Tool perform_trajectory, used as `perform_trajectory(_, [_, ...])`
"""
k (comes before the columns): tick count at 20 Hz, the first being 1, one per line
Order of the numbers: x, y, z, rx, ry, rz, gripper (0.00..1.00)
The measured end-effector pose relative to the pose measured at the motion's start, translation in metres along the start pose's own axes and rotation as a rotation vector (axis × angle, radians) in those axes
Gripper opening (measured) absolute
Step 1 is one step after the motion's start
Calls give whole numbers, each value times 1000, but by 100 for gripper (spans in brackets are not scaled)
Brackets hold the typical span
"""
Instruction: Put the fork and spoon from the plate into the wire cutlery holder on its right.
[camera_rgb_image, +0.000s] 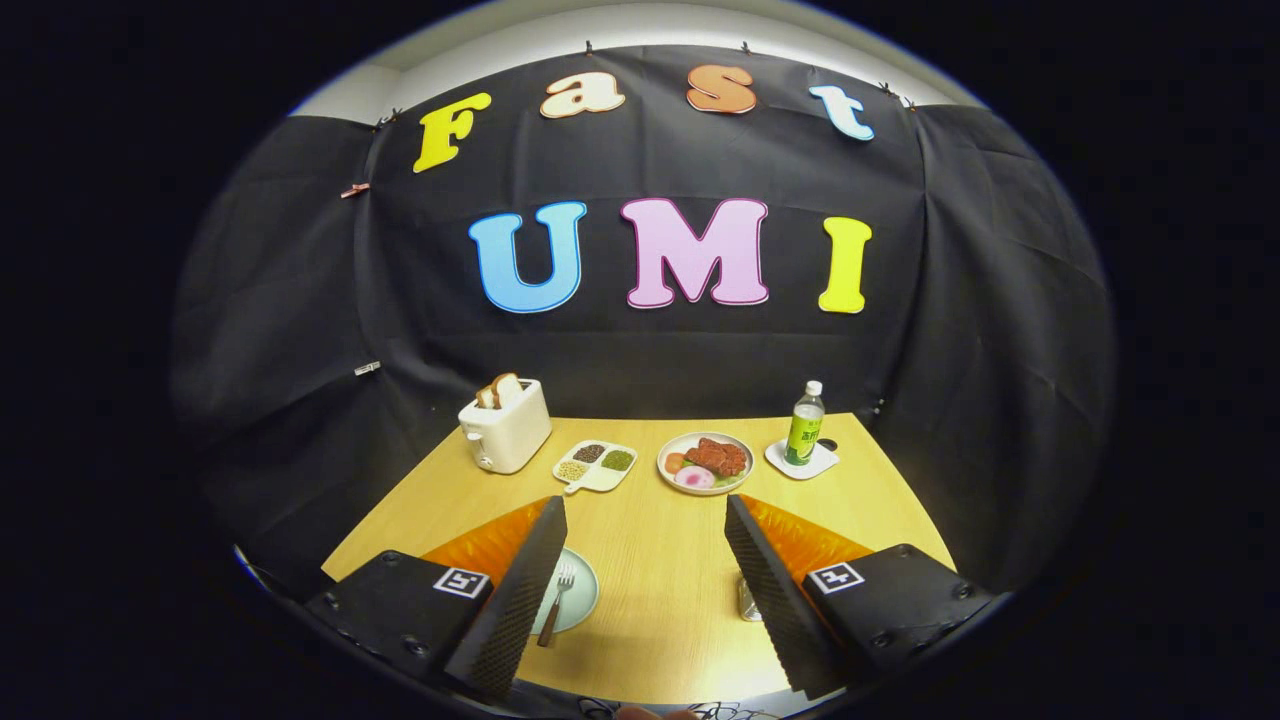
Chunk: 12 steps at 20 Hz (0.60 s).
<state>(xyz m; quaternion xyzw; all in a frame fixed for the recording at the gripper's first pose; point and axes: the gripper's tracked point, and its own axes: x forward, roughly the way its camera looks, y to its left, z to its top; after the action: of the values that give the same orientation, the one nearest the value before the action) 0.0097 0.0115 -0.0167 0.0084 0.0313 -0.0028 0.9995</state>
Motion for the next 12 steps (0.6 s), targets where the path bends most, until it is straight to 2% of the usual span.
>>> perform_trajectory(7, [27, 29, -17, -5, 69, 58, 99])
perform_trajectory(12, [59, 73, -75, 4, 271, 128, 99])
